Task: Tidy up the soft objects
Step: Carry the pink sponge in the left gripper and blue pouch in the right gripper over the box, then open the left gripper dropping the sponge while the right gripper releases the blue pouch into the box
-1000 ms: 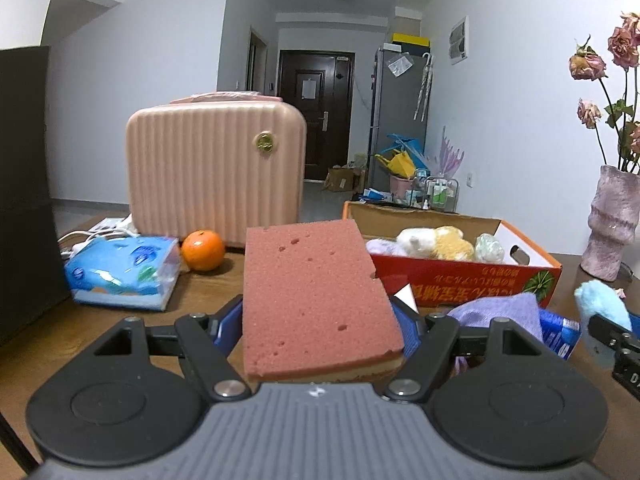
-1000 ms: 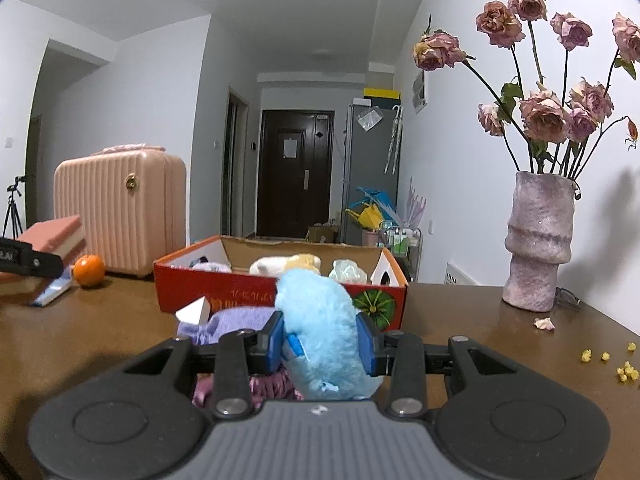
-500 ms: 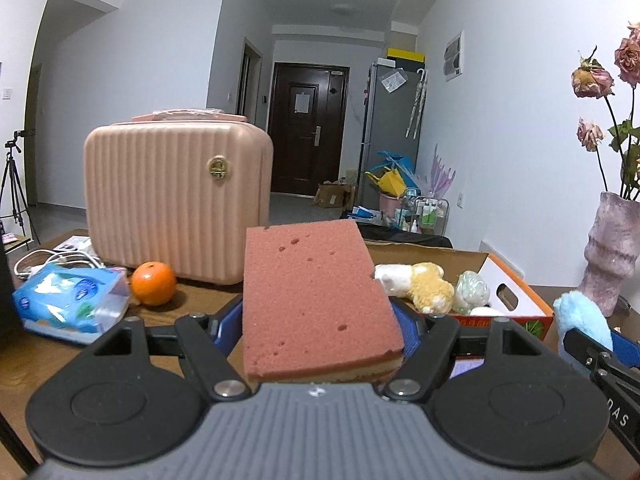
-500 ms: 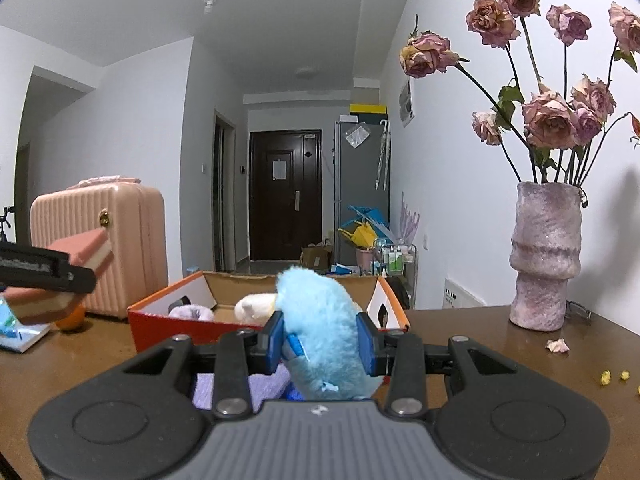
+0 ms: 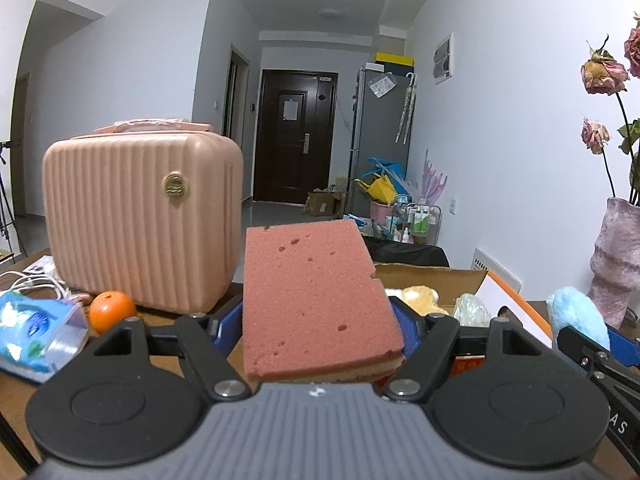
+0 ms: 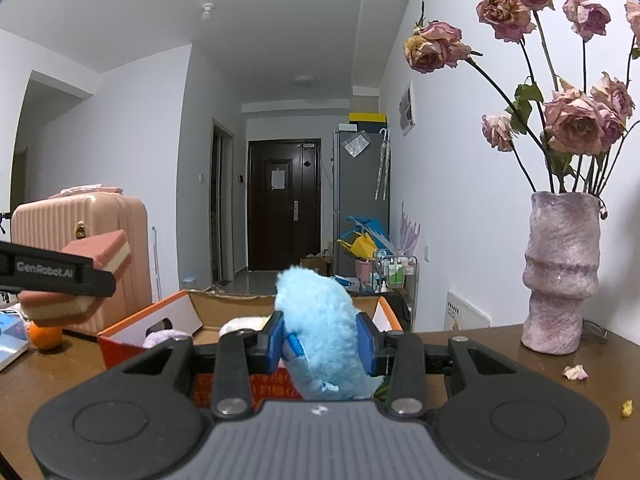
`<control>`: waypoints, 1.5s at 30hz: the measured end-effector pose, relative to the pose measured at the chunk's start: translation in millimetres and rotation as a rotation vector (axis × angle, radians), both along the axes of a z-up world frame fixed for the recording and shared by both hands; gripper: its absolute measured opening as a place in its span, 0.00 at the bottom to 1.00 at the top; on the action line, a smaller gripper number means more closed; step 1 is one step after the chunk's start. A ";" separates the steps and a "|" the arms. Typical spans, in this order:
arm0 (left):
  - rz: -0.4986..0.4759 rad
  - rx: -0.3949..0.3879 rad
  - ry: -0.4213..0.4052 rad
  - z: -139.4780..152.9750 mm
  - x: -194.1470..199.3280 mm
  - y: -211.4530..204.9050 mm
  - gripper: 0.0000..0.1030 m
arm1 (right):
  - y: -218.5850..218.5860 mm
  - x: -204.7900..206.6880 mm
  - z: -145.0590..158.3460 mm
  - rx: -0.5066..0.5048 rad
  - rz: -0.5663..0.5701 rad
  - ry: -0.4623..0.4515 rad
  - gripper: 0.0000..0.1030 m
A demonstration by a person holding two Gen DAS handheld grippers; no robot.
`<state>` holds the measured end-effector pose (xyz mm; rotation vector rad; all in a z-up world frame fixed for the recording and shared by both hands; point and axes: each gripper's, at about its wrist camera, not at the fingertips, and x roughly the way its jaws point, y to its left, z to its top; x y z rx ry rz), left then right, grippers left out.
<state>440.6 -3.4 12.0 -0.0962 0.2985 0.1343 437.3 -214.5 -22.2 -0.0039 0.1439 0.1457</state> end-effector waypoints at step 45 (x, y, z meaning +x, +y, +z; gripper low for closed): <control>0.001 0.087 0.041 -39.4 136.6 -27.4 0.73 | 19.3 147.1 11.1 -0.063 0.081 0.228 0.36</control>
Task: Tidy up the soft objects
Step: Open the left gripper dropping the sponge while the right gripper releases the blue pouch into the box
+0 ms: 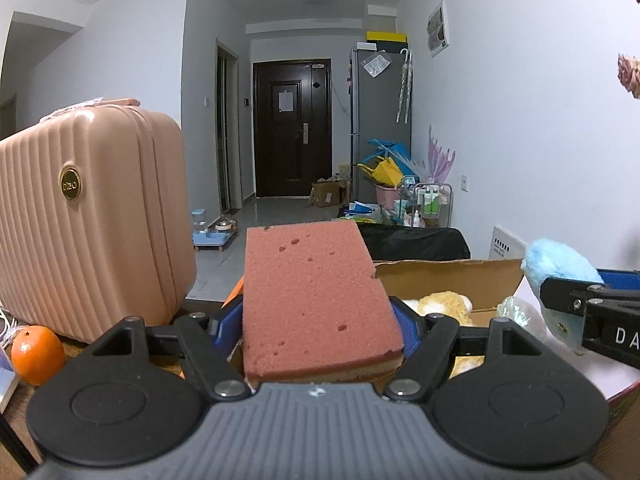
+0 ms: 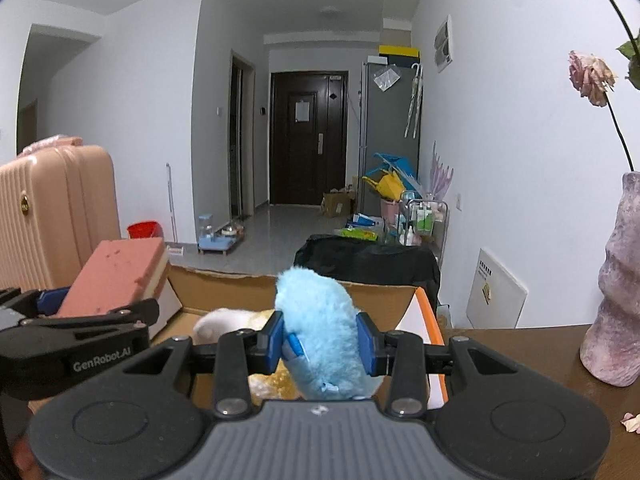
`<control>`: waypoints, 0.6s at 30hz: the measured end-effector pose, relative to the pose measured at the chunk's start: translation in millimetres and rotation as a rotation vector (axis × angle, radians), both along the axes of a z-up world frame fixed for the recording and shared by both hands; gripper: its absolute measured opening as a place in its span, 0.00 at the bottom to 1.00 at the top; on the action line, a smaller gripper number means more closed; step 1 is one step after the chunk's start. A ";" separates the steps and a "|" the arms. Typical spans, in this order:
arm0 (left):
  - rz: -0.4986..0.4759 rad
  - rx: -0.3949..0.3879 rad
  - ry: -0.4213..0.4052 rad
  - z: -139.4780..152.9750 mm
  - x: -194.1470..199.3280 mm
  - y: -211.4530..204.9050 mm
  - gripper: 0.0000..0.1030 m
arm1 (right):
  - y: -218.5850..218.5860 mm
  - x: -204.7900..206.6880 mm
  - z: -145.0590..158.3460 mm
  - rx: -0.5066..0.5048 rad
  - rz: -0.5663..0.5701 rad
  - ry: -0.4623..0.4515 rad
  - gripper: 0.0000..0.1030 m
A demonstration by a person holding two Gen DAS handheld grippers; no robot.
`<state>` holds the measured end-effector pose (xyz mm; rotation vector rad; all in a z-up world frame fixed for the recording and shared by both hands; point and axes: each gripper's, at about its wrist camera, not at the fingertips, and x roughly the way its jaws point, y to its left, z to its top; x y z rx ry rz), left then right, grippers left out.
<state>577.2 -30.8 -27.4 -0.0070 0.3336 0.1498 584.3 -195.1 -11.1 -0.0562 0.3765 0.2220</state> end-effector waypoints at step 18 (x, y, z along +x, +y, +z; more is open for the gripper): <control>-0.006 0.002 0.012 -7.5 8.8 3.0 0.75 | 3.5 14.7 -9.7 -0.013 -0.013 0.064 0.41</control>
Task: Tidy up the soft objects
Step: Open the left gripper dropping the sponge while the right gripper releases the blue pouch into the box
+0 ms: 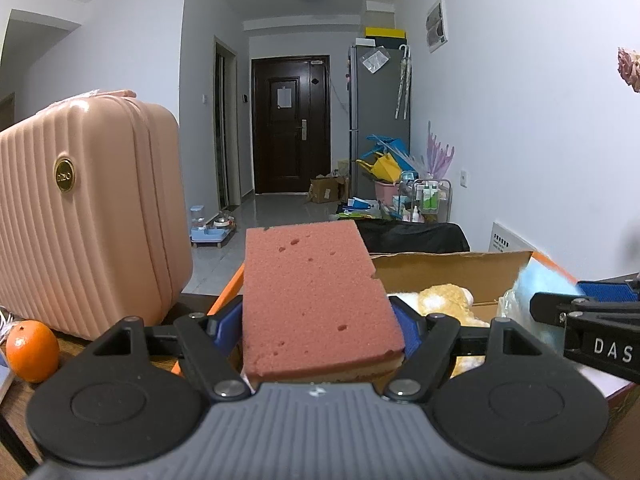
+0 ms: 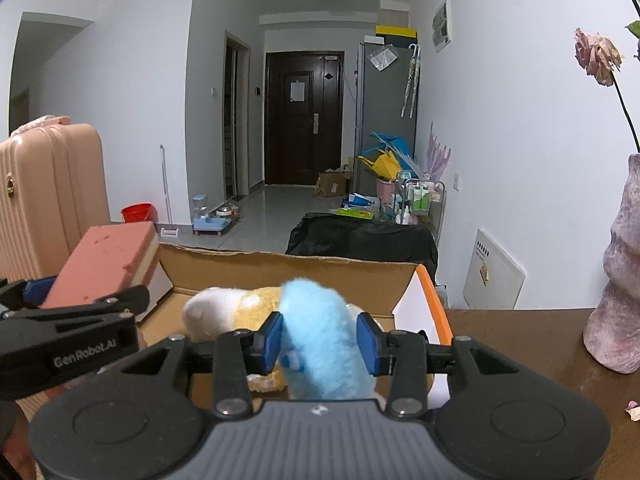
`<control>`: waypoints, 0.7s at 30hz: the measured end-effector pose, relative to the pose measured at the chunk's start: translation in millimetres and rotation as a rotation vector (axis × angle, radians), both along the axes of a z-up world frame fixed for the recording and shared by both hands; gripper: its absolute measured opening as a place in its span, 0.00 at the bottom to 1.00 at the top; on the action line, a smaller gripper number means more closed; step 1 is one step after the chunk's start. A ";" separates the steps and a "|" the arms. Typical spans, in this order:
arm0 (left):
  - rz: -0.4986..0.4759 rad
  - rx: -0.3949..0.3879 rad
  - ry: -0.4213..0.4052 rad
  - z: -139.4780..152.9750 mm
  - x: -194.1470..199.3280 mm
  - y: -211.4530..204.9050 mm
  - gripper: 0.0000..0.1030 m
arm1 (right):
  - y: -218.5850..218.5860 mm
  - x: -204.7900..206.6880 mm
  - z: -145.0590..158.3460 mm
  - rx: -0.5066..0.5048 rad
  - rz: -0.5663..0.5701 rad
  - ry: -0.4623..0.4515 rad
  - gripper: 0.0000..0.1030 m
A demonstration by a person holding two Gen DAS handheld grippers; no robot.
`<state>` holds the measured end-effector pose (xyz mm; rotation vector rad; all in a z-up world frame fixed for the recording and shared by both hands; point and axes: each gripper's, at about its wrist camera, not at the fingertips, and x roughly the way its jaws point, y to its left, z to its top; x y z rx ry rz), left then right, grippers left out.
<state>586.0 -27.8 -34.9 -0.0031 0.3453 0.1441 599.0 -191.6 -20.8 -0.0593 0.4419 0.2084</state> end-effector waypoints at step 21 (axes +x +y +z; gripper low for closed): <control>0.114 -0.033 -0.043 2.8 -9.5 9.7 1.00 | -7.7 -3.6 0.1 0.014 -0.074 -0.046 1.00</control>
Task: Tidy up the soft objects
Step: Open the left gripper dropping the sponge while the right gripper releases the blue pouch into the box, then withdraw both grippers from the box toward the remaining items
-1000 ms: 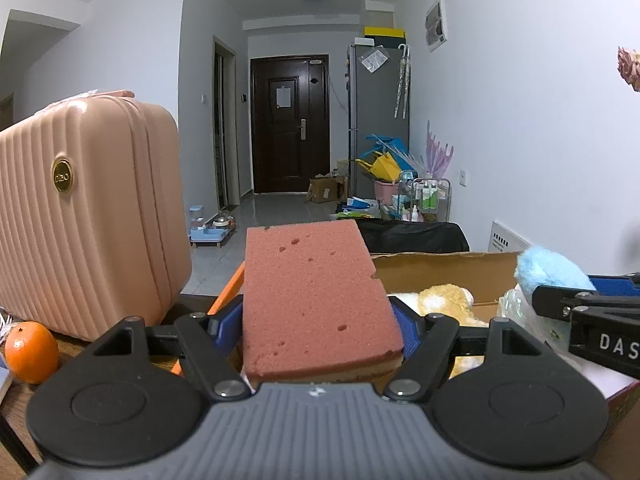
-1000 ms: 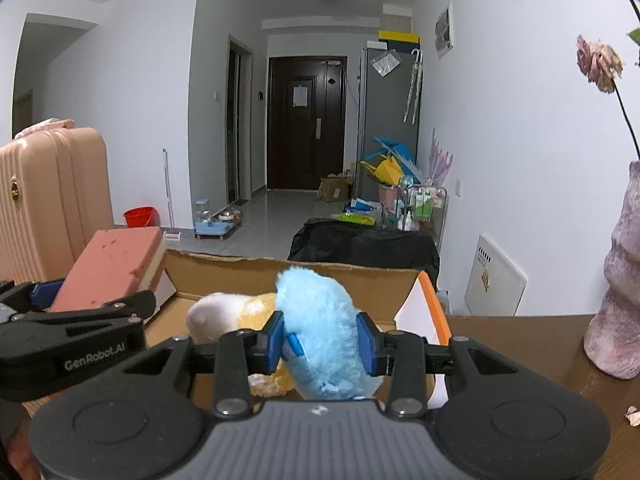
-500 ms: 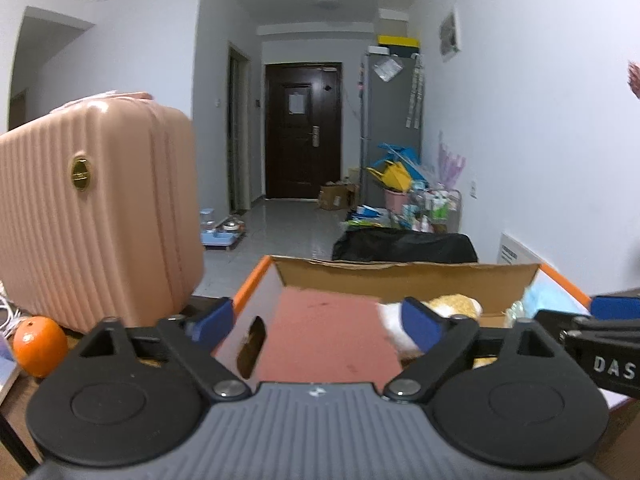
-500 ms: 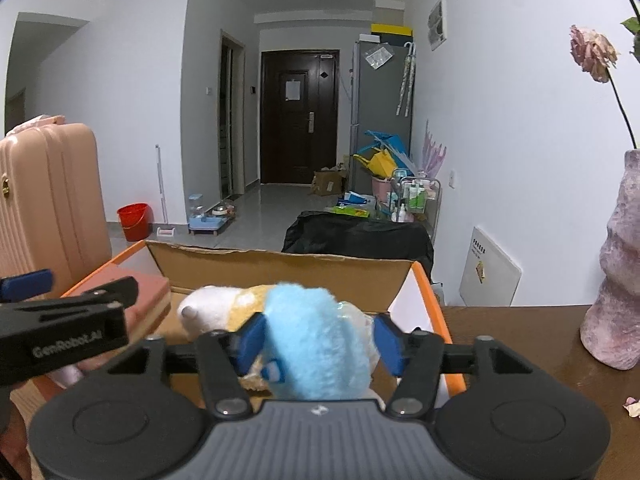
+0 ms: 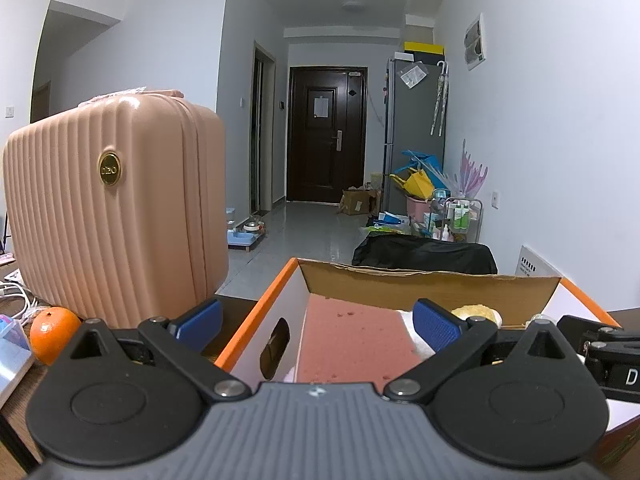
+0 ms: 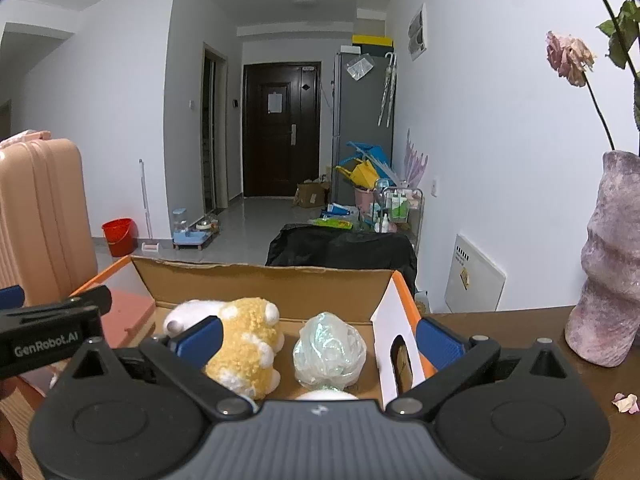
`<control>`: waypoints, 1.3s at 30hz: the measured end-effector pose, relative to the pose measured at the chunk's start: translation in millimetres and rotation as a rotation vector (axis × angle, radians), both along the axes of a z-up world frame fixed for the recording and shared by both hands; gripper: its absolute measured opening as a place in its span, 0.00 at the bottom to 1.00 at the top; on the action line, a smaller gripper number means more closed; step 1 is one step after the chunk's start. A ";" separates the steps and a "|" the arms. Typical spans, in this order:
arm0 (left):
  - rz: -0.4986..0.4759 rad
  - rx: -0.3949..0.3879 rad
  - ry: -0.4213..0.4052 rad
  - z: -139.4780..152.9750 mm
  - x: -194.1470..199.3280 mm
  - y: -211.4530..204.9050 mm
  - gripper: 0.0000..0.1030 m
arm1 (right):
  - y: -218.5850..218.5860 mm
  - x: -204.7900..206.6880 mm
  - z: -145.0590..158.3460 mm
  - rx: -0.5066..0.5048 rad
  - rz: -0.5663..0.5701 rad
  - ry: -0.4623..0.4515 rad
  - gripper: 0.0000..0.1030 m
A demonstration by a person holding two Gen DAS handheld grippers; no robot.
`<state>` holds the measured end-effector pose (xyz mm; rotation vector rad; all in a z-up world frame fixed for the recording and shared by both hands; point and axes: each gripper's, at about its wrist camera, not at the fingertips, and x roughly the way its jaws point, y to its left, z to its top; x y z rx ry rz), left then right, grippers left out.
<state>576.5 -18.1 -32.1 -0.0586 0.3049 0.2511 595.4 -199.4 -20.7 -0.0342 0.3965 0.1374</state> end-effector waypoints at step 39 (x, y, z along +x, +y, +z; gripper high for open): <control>0.019 0.008 -0.024 2.5 -71.0 27.2 1.00 | -12.0 -101.6 -8.0 -0.085 0.013 -0.238 1.00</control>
